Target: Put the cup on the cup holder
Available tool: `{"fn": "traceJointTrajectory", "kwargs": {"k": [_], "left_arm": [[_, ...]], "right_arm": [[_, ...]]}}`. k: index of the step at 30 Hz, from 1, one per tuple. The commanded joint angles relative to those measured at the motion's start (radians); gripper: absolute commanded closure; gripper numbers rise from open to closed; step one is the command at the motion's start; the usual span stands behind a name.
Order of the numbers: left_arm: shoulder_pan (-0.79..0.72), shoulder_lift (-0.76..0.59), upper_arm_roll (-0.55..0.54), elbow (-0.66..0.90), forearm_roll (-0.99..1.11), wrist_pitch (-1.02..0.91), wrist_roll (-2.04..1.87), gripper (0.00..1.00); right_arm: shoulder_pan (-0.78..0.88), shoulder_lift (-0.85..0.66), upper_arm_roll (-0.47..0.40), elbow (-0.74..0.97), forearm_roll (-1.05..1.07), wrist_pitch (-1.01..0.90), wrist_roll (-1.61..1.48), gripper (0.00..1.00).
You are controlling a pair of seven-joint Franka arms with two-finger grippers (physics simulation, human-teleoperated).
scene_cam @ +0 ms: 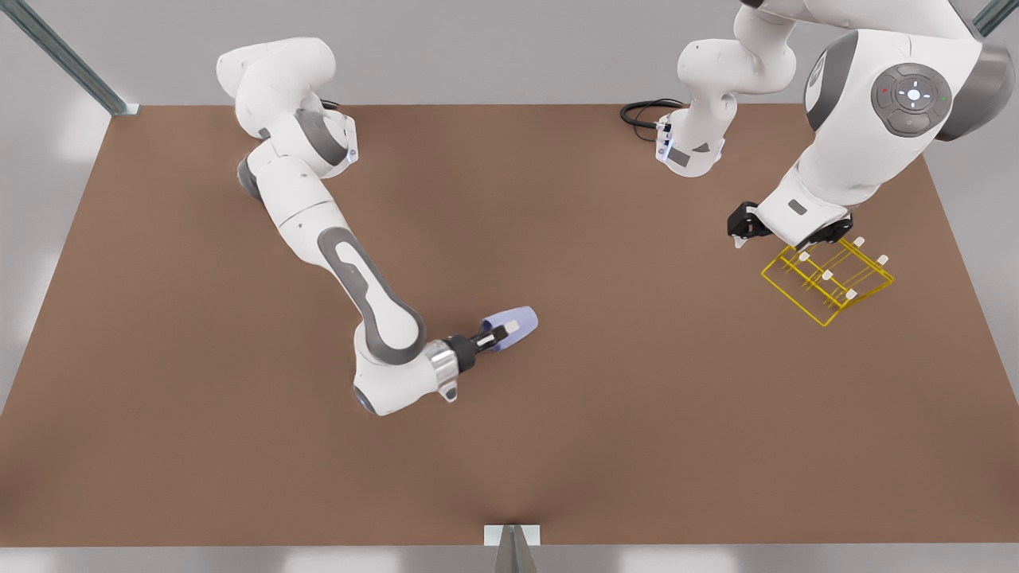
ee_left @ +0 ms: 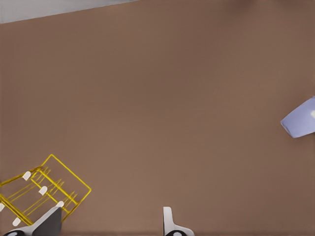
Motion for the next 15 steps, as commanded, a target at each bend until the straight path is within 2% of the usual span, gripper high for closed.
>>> {"fn": "traceJointTrajectory", "kwargs": {"k": [1, 3, 7, 9, 11, 15], "left_arm": [[0.000, -0.001, -0.001, 0.000, 0.001, 0.001, -0.001, 0.00], [0.000, -0.001, -0.001, 0.000, 0.001, 0.000, -0.001, 0.00], [-0.016, -0.001, -0.002, 0.002, 0.002, -0.002, -0.007, 0.00], [-0.022, -0.001, -0.001, 0.002, 0.002, -0.002, -0.008, 0.00], [-0.022, -0.001, -0.001, 0.002, 0.002, -0.002, -0.008, 0.00], [-0.020, -0.001, -0.001, 0.002, 0.002, -0.002, -0.007, 0.00]], "right_arm": [[0.050, 0.070, 0.000, 0.082, 0.228, -0.070, 0.065, 0.79], [0.091, 0.125, -0.002, 0.120, 0.302, -0.037, 0.013, 0.79], [0.170, 0.179, -0.003, 0.120, 0.309, 0.006, -0.199, 0.79], [0.200, 0.181, -0.034, 0.120, 0.309, 0.026, -0.260, 0.79], [0.251, 0.181, -0.124, 0.120, 0.308, 0.062, -0.361, 0.79], [0.300, 0.179, -0.202, 0.120, 0.308, 0.109, -0.375, 0.79]]}}
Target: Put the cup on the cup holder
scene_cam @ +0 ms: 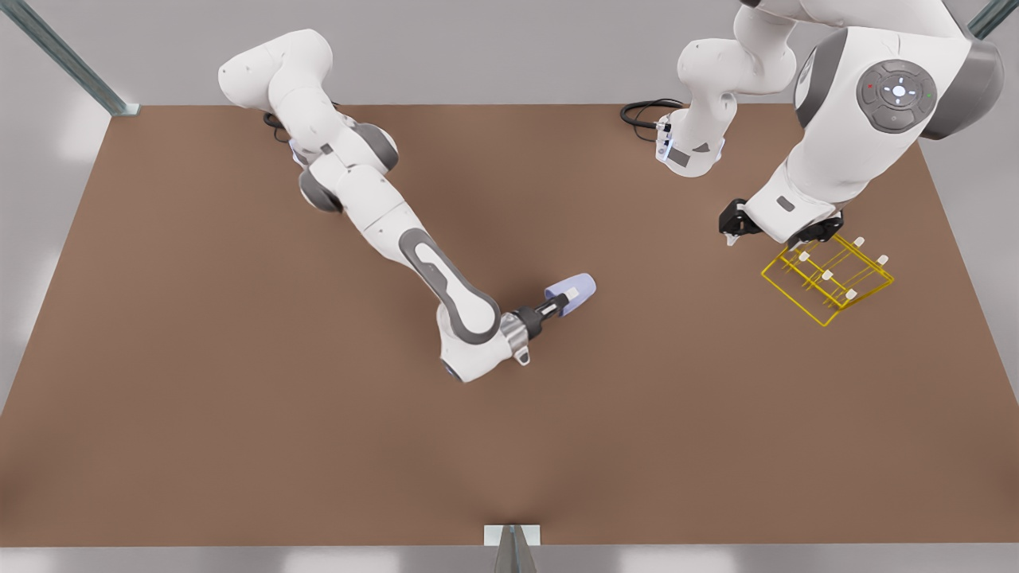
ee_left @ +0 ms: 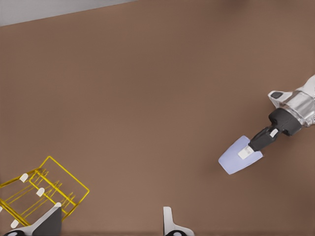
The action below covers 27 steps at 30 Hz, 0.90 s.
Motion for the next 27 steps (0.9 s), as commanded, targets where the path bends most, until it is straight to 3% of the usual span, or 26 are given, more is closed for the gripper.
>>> {"fn": "traceJointTrajectory", "kwargs": {"k": [1, 15, 16, 17, 18, 19, 23, 27], "left_arm": [[0.000, -0.001, -0.001, -0.001, 0.001, -0.001, -0.005, 0.00], [-0.007, 0.008, -0.001, -0.001, 0.002, 0.002, -0.005, 0.00], [-0.007, 0.008, 0.000, -0.001, 0.001, 0.002, -0.005, 0.00], [-0.007, 0.008, 0.000, -0.001, 0.002, 0.002, -0.005, 0.00], [-0.007, 0.008, 0.000, -0.001, 0.001, 0.002, -0.005, 0.00], [-0.007, 0.008, 0.000, -0.001, 0.001, 0.002, -0.005, 0.00], [-0.094, 0.036, -0.001, 0.001, -0.007, 0.088, -0.005, 0.00], [-0.283, 0.259, -0.001, 0.007, -0.104, 0.310, 0.253, 0.00]], "right_arm": [[0.012, -0.002, -0.016, 0.001, 0.002, 0.052, -0.232, 0.79], [0.060, -0.002, -0.105, 0.001, 0.002, 0.077, -0.236, 0.73], [0.061, -0.002, -0.105, 0.001, 0.002, 0.077, -0.233, 0.66], [0.061, -0.002, -0.105, -0.001, 0.002, 0.077, -0.224, 0.44], [0.060, -0.002, -0.107, -0.002, 0.002, 0.077, -0.224, 0.17], [0.057, -0.007, -0.131, -0.006, -0.001, 0.077, -0.253, 0.00], [-0.055, -0.045, -0.154, -0.052, -0.097, -0.063, -0.342, 0.00], [-0.221, -0.149, -0.154, -0.056, -0.335, -0.248, -0.371, 0.00]]}}
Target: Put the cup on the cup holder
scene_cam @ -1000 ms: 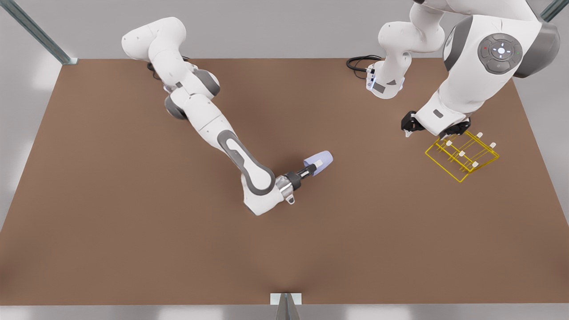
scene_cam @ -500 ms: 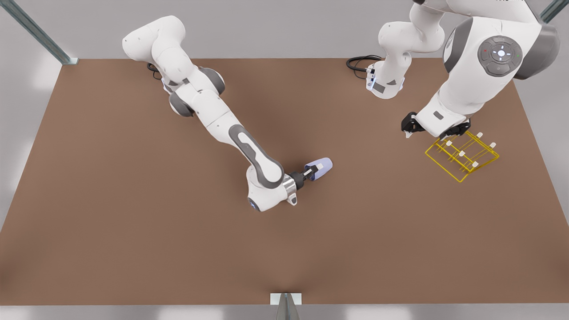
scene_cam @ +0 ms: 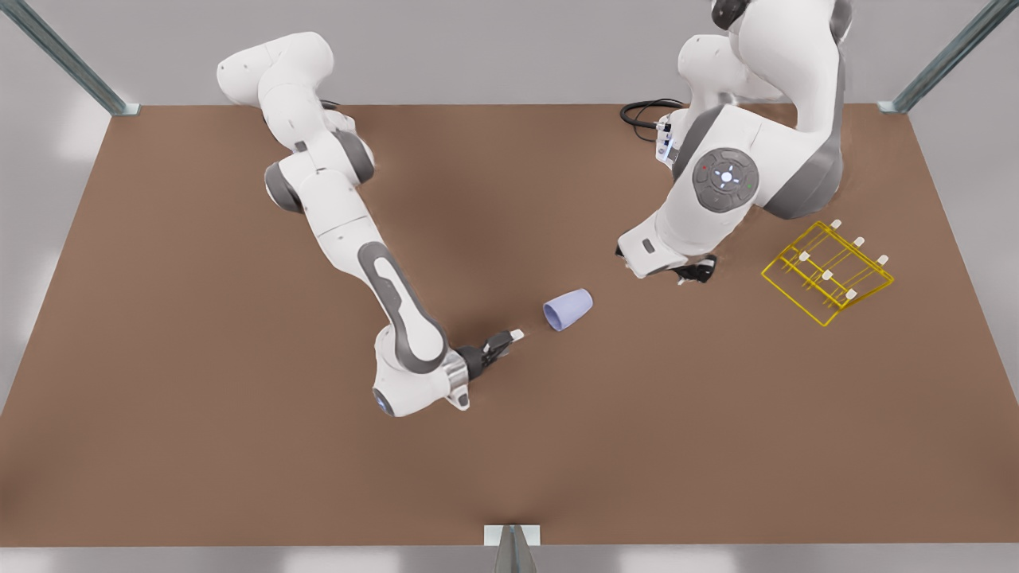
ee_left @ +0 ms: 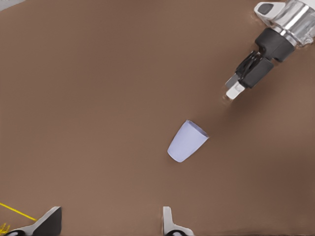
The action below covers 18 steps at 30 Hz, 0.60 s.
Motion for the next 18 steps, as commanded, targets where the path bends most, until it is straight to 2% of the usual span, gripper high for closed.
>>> {"fn": "traceJointTrajectory", "kwargs": {"k": [1, 2, 3, 4, 5, 6, 7, 9, 11, 13, 18], "left_arm": [[-0.068, 0.078, -0.002, 0.006, -0.041, 0.235, 0.445, 0.00], [-0.159, 0.153, 0.000, 0.006, -0.037, 0.370, 0.497, 0.00], [-0.159, 0.187, 0.000, 0.006, -0.035, 0.367, 0.638, 0.00], [-0.151, 0.223, 0.004, 0.006, -0.034, 0.372, 0.780, 0.00], [-0.152, 0.228, 0.006, 0.000, -0.030, 0.373, 0.785, 0.00], [-0.160, 0.234, 0.004, -0.022, 0.032, 0.416, 0.831, 0.00], [-0.156, 0.214, 0.006, -0.140, 0.039, 0.552, 0.859, 0.00], [-0.151, 0.161, 0.013, -0.310, 0.040, 0.741, 0.902, 0.00], [-0.151, 0.102, 0.016, -0.417, 0.098, 0.777, 0.909, 0.00], [-0.149, 0.039, 0.023, -0.591, 0.114, 0.922, 0.905, 0.00], [-0.148, 0.055, 0.039, -0.666, 0.108, 1.135, 0.877, 0.00]], "right_arm": [[-0.113, -0.117, 0.000, 0.000, -0.282, -0.210, -0.145, 0.00], [-0.152, -0.306, 0.000, 0.002, -0.577, -0.339, -0.131, 0.00], [-0.138, -0.496, 0.003, 0.001, -0.843, -0.422, 0.047, 0.00], [-0.124, -0.605, 0.007, -0.030, -1.123, -0.462, 0.145, 0.00], [-0.159, -0.674, 0.000, -0.101, -1.200, -0.461, 0.170, 0.00], [-0.216, -0.752, 0.003, -0.193, -1.203, -0.436, 0.371, 0.00], [-0.302, -0.780, 0.019, -0.216, -1.131, -0.434, 0.330, 0.00], [-0.357, -0.777, 0.019, -0.208, -1.080, -0.376, 0.340, 0.00], [-0.307, -0.777, 0.037, -0.217, -1.096, -0.372, 0.445, 0.00], [-0.305, -0.779, 0.037, -0.219, -1.096, -0.376, 0.448, 0.00], [-0.317, -0.779, 0.037, -0.214, -1.089, -0.378, 0.449, 0.00]]}}
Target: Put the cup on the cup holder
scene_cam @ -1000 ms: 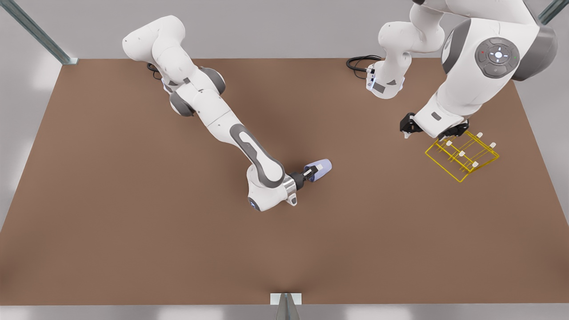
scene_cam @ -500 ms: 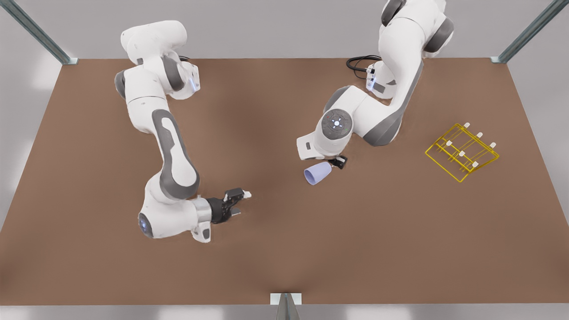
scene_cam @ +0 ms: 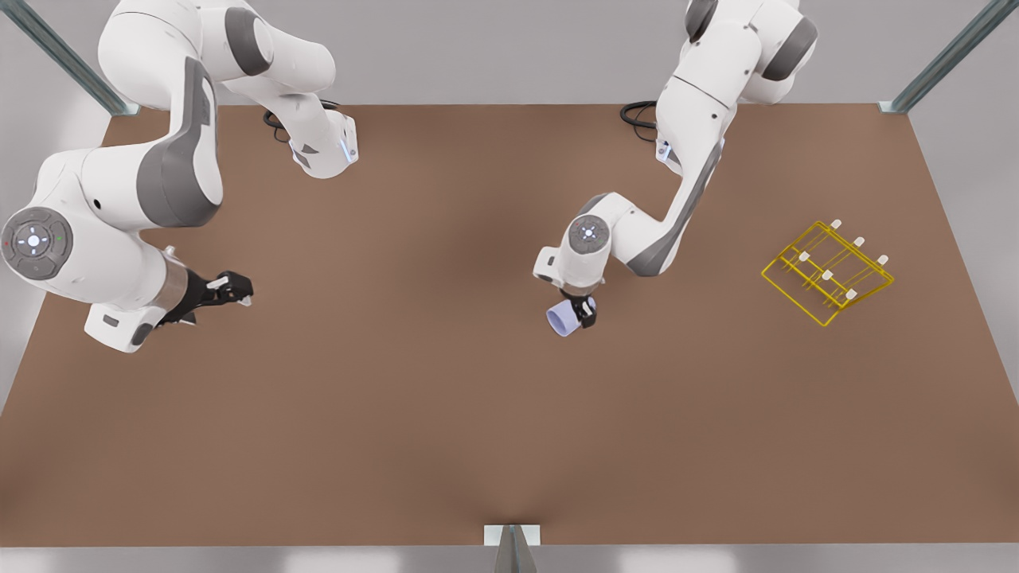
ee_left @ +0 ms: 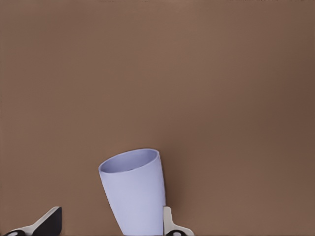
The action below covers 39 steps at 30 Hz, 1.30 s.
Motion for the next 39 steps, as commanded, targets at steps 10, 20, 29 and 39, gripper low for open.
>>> {"fn": "traceJointTrajectory", "kwargs": {"k": [10, 20, 29, 39], "left_arm": [[0.008, 0.016, 0.032, -0.104, 0.007, 0.308, 0.211, 0.00], [0.028, 0.028, 0.039, -0.136, -0.033, 0.203, -0.242, 0.00], [0.028, 0.088, 0.039, -0.133, -0.148, 0.205, -0.271, 0.00], [0.028, 0.121, 0.039, -0.133, -0.177, 0.209, -0.288, 0.01]], "right_arm": [[0.003, 0.003, 0.004, 0.006, -0.006, -0.014, 0.214, 0.00], [0.027, 0.006, 0.003, 0.006, -0.051, -0.015, 0.217, 0.00], [0.023, 0.006, 0.003, 0.006, -0.049, -0.021, 0.216, 0.00], [0.015, 0.007, 0.003, 0.006, -0.044, -0.023, 0.208, 0.00]]}}
